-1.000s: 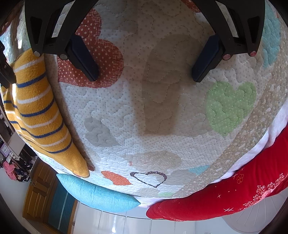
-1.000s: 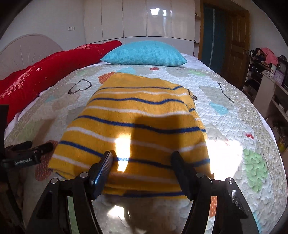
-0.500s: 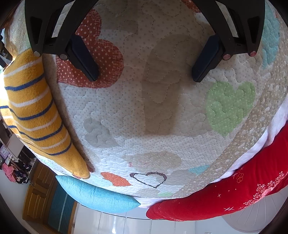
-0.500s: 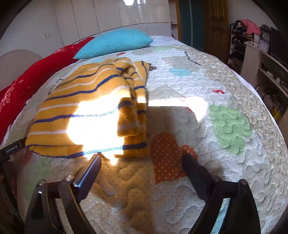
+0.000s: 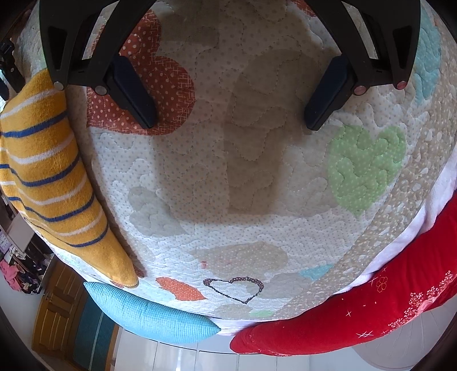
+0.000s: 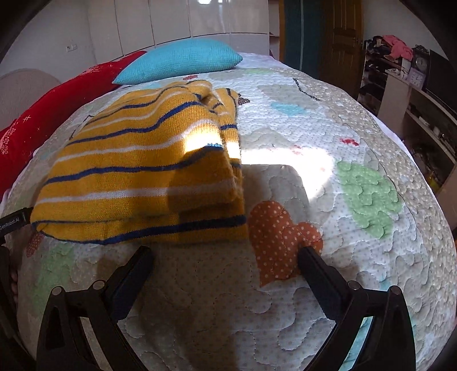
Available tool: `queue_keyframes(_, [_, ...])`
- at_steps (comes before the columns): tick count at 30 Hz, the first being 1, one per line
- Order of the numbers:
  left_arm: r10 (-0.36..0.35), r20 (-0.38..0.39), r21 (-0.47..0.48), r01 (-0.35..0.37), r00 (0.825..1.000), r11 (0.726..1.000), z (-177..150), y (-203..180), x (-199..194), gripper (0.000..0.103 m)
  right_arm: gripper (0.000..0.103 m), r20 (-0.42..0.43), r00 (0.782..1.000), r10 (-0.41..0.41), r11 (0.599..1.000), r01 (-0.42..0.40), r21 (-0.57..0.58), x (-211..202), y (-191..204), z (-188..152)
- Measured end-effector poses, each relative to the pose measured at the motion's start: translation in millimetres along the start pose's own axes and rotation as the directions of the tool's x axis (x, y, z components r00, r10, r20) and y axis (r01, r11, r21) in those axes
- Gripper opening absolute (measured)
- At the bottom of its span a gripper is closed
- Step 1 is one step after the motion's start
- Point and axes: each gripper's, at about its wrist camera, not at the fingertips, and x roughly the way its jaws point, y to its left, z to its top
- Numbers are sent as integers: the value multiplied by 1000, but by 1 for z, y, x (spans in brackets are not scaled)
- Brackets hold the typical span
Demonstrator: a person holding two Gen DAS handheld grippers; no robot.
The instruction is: Fold small clothes
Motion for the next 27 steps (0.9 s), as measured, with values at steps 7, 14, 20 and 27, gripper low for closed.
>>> queue_keyframes(7, [12, -8, 12, -12, 1000, 1000, 1, -3, 1, 103, 103, 42, 997, -57, 997, 59, -42, -3, 9, -7])
queue_keyframes(14, [-24, 33, 67, 22, 999, 998, -21, -39, -36, 103, 103, 134, 990, -52, 999, 52, 2, -18, 5, -20])
queue_keyframes(20, [-24, 129, 105, 11, 991, 994, -40, -87, -67, 103, 103, 176, 982, -61, 997, 53, 54, -26, 3, -29])
queue_keyframes(27, [-38, 71, 174, 25, 997, 984, -73, -109, -49, 103, 103, 172, 983, -61, 994, 44, 98, -26, -3, -31])
